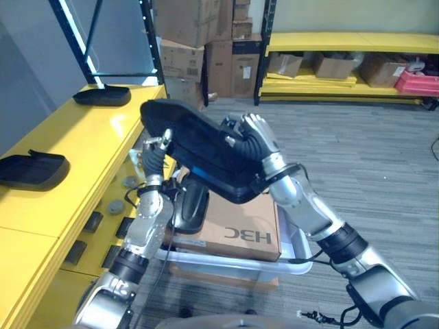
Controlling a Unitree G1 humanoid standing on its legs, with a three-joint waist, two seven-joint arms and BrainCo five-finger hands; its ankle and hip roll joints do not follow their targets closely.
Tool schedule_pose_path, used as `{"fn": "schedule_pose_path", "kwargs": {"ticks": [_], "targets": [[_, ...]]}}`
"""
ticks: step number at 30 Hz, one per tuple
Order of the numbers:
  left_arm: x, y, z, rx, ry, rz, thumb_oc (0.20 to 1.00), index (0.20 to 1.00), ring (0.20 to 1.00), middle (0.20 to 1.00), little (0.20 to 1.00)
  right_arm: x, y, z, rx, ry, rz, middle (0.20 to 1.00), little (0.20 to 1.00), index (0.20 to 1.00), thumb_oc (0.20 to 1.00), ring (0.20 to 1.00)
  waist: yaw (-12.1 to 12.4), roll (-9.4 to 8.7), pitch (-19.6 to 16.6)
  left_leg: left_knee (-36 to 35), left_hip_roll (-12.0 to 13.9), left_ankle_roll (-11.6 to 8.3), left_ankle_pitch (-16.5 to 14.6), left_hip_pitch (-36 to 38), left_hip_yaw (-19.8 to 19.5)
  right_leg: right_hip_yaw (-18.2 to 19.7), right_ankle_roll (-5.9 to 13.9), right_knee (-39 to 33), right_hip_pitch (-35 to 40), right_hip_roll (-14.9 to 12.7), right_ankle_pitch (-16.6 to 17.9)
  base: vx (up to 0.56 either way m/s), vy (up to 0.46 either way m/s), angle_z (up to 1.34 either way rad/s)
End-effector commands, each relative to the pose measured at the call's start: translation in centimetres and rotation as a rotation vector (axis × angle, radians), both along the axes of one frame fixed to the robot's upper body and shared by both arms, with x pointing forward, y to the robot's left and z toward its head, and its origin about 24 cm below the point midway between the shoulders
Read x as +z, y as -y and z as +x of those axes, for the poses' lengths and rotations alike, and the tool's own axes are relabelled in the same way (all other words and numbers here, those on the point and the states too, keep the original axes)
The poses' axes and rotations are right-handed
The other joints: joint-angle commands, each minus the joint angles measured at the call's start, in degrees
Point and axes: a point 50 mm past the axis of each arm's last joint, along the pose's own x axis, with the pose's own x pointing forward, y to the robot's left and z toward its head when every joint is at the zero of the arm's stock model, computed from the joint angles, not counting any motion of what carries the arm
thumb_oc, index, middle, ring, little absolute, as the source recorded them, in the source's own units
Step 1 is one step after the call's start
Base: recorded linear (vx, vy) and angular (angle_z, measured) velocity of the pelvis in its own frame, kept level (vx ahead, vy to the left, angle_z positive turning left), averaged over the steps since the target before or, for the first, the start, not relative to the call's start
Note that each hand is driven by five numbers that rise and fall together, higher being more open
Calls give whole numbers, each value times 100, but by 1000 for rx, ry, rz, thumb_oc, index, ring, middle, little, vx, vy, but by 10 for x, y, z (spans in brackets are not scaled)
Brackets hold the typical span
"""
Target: Move parts from the plastic box to the shelf.
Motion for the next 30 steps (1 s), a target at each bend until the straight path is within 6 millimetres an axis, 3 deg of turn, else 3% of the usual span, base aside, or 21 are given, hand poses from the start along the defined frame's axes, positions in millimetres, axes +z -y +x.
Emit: {"fn": "schedule_pose_path", "kwargs": {"ticks": [1, 3, 9, 11, 19, 30], "targets": [[2, 11, 12, -64, 15, -68, 200, 200, 200, 200, 200, 62, -57, -56, 478, 218, 301, 200, 200, 200, 200, 200, -24, -399, -194, -32, 68, 25, -712, 263, -37, -133, 314, 12, 152, -457, -432, 0, 0, 0], [12, 5, 8, -50, 84, -231, 200, 200, 200, 200, 200, 55, -57, -54, 487, 171, 340, 200, 200, 200, 200, 200, -28, -435, -190, -32, 69, 21, -718, 270, -13, -116, 313, 12, 156, -445, -428, 3, -8, -2], [21, -6, -3, -24, 171, -290, 200, 200, 200, 200, 200, 35, -51, -48, 507, 3, 481, 200, 200, 200, 200, 200, -20, -445, -179, -32, 91, 14, -780, 306, 18, -89, 311, 12, 171, -434, -462, 6, -5, -6], [29, -13, -8, 6, 224, -255, 200, 200, 200, 200, 200, 26, -45, -46, 503, -60, 549, 200, 200, 200, 200, 200, -10, -446, -167, -32, 76, 15, -740, 290, 23, -83, 305, 12, 153, -451, -424, -9, 6, -9], [53, -26, -19, 57, 364, -60, 200, 200, 200, 200, 200, 20, -33, -46, 490, -74, 564, 200, 200, 200, 200, 200, 24, -438, -181, -32, 80, -5, -749, 311, -2, -120, 299, 12, 188, -456, -446, 1, 0, -1], [73, -29, -31, 31, 484, 6, 200, 200, 200, 200, 200, 10, -19, -43, 421, -101, 594, 200, 200, 200, 200, 200, 35, -429, -195, -32, 79, -5, -747, 308, -28, -152, 290, 12, 203, -446, -451, 0, 0, 0]]}}
